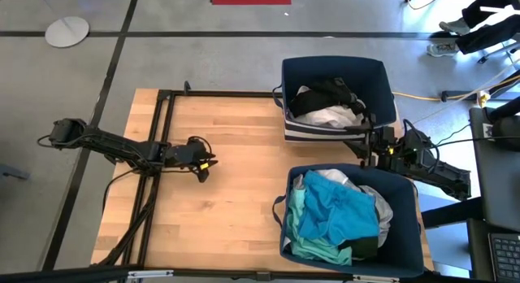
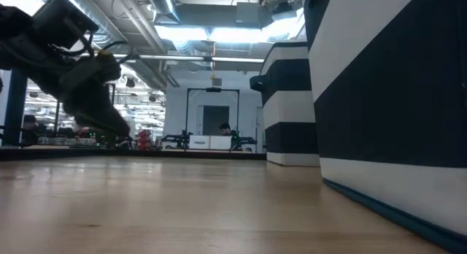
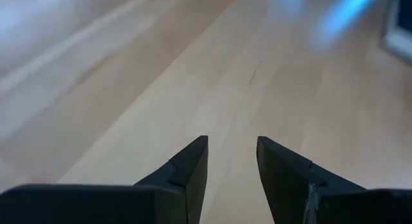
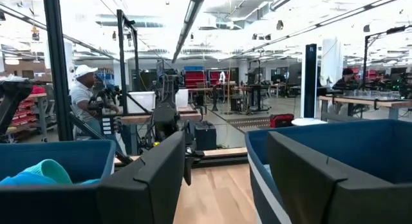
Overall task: Sort clothes
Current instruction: Return to Home Position
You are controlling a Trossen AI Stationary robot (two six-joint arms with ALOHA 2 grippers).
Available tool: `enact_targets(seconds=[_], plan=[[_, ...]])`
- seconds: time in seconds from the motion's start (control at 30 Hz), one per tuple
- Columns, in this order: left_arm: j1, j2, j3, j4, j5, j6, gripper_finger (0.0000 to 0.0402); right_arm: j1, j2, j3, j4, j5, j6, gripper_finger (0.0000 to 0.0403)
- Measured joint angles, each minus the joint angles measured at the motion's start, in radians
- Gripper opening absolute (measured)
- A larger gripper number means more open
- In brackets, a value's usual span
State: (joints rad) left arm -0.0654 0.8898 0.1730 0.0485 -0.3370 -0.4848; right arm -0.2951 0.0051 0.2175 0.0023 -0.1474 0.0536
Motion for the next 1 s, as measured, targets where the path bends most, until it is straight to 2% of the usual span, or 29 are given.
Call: enact_targets(seconds=[0.17,0.37,0.57,0.9,1.0], plan=[[0.000,-0.014,0.000,0.111,0.000,0.075,0.0125,0.000,0.000,-0.006,0.079,0.000,0.000,0.0221],[0.022,-0.132,0.000,0.182,0.049,0.272,0.0125,0.000,0.002,-0.008,0.119,0.000,0.002,0.0221],[0.081,-0.306,-0.020,0.183,0.167,0.423,0.0125,0.000,0.002,-0.004,0.086,0.000,-0.002,0.0221],[0.108,-0.661,-0.161,0.180,0.144,0.456,0.0125,0.000,0.002,-0.003,0.079,-0.001,-0.005,0.0221],[0.108,-0.750,-0.163,0.117,0.120,0.462,0.0125,0.000,0.001,-0.003,0.078,-0.001,-0.005,0.0221]])
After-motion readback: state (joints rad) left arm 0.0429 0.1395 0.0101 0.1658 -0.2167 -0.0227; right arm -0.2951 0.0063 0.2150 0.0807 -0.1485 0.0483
